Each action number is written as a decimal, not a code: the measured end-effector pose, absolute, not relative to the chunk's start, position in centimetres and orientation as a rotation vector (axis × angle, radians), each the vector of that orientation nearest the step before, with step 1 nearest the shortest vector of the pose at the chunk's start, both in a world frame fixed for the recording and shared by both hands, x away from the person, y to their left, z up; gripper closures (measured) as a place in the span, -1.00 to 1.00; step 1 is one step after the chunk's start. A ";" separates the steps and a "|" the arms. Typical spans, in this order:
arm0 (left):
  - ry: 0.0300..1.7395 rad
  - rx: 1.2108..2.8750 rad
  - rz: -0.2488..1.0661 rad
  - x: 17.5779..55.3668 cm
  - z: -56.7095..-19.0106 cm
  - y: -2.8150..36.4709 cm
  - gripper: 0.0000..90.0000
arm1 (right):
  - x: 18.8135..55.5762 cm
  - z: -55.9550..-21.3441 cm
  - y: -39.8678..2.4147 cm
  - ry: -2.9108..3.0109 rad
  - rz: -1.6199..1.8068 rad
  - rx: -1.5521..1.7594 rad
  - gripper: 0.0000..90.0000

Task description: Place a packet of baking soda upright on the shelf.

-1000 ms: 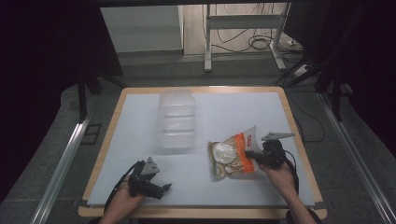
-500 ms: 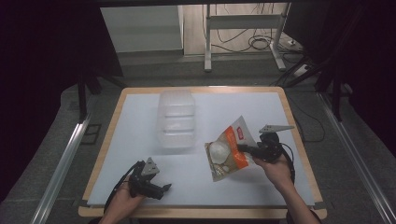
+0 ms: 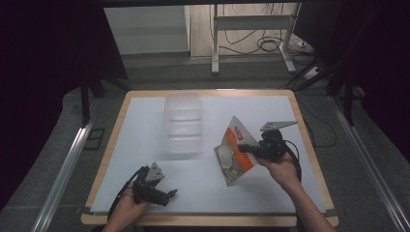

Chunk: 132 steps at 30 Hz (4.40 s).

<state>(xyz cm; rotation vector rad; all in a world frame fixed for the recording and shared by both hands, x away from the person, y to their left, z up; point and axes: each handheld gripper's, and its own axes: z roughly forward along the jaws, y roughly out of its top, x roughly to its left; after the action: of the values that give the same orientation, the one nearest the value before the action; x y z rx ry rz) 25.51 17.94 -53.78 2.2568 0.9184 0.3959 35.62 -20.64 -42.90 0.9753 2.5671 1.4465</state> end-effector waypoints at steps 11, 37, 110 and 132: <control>0.921 2.246 0.396 25.5 -53.7 18.1 -0.90 | 36.5 -39.9 -19.6 2.551 1.366 0.879 0.98; 0.945 2.208 0.413 25.6 -53.5 18.6 -0.91 | 40.9 -34.8 -14.6 2.518 1.294 0.745 0.98; 0.931 2.168 0.381 25.6 -53.2 19.1 -0.92 | 51.6 -36.6 -0.2 2.661 1.281 0.485 0.98; 0.931 2.185 0.381 25.6 -53.3 18.9 -0.92 | 53.4 -41.2 -0.5 2.659 1.164 0.699 0.90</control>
<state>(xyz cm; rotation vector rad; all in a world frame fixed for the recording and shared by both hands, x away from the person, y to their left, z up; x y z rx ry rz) 25.57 18.91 -53.33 2.1852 0.9308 0.3806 53.35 -0.53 -41.19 0.6986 2.6594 1.1641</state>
